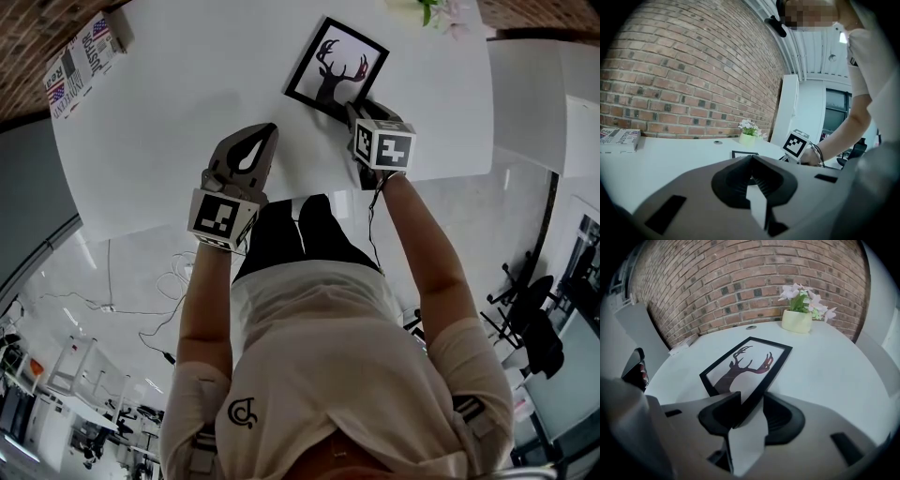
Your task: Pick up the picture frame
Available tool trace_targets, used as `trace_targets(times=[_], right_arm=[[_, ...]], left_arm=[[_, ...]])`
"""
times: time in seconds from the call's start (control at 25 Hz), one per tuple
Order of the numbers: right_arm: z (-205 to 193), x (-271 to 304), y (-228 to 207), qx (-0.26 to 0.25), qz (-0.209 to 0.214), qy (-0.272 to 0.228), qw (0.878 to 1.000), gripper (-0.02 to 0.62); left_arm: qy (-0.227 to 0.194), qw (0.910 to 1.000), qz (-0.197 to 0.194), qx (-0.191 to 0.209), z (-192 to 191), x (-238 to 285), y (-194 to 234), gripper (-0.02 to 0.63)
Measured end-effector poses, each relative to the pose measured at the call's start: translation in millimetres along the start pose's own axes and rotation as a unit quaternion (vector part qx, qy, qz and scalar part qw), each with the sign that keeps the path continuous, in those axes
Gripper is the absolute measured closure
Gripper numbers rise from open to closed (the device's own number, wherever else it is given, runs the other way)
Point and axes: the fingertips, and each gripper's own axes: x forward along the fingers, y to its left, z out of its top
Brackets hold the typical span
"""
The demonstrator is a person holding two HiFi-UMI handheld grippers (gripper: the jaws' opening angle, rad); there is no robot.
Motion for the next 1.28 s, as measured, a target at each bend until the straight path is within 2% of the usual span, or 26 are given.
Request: trace_targets(times=[0.44,1.0,1.28], right_arm=[[-49.1,-26.7,5.5,-0.025,0.011,0.013,1.000,0.446],[-109.8,-65.5,6.6,-0.050,0.036,0.027,0.998,0.463],[-139.7,-84.4,5.6,-0.072,0.051,0.034,0.996,0.469]], left_arm=[[0.018,0.9998,0.008,0.009,-25.9,-20.5,-33.7,0.592],[-0.001,0.9995,0.032,-0.004,-47.1,-54.2,-87.6,0.592],[0.018,0.9987,0.041,0.022,-65.6,-65.9,-122.4,0.592]])
